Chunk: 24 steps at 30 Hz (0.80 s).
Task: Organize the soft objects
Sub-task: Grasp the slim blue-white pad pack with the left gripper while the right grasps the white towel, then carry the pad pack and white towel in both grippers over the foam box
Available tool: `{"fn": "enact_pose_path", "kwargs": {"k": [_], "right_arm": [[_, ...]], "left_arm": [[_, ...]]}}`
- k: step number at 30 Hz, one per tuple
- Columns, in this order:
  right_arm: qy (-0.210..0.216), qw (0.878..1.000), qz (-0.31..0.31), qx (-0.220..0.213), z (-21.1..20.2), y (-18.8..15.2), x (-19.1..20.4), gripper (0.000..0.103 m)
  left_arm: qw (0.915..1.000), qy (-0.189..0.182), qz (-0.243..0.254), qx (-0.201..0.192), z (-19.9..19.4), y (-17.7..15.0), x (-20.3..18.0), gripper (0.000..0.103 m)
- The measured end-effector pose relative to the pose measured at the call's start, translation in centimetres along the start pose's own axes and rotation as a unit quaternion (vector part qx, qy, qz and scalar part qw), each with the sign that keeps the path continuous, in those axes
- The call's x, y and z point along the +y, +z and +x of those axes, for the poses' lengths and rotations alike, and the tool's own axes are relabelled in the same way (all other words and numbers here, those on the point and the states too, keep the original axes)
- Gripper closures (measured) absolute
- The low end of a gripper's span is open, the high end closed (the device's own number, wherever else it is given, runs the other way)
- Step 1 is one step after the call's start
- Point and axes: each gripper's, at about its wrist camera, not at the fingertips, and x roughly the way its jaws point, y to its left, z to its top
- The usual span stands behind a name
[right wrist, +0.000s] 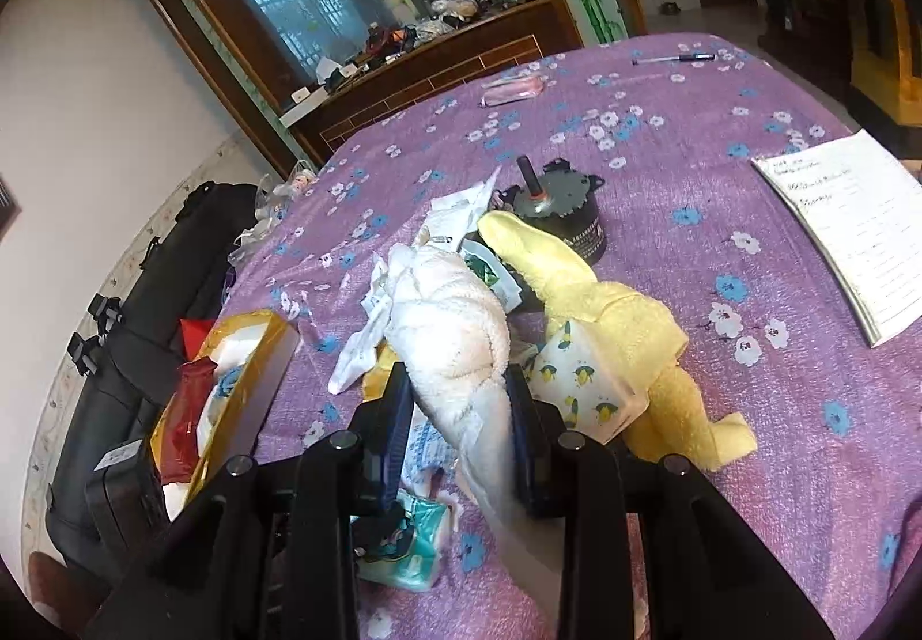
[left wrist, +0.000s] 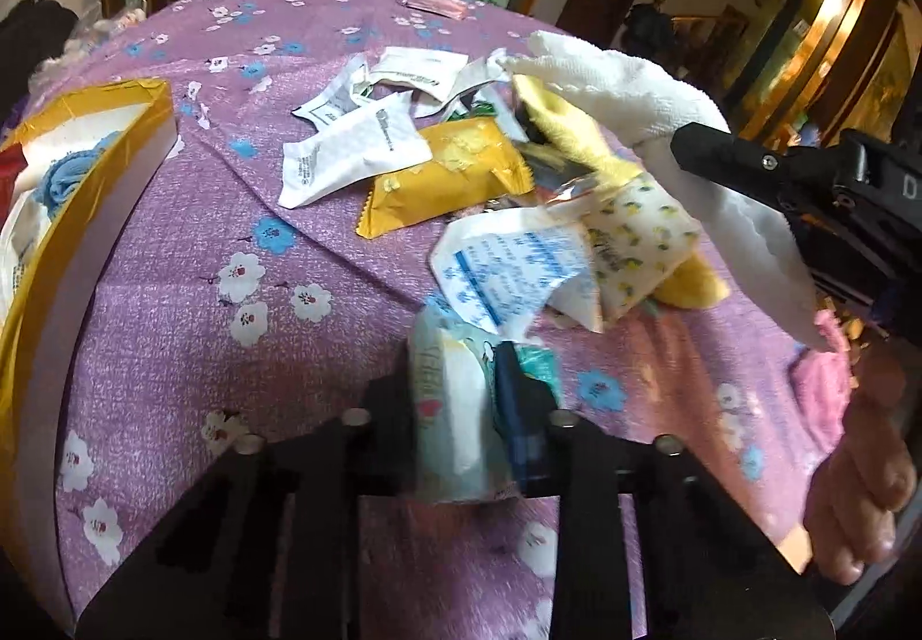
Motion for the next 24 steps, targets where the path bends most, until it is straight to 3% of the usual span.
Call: {"fn": "enact_pose_path", "kwargs": {"k": [9, 24], "right_arm": [[0.014, 0.999, 0.009, -0.041, -2.3, 0.1, 2.1, 0.072], [-0.003, 0.999, 0.035, -0.019, -1.2, -0.4, 3.6, 0.072]], "left_arm": [[0.999, -0.04, -0.018, -0.011, -2.3, -0.2, 0.7, 0.091], [0.9917, -0.083, -0.084, -0.051, -6.3, 0.5, 5.0, 0.091]]}}
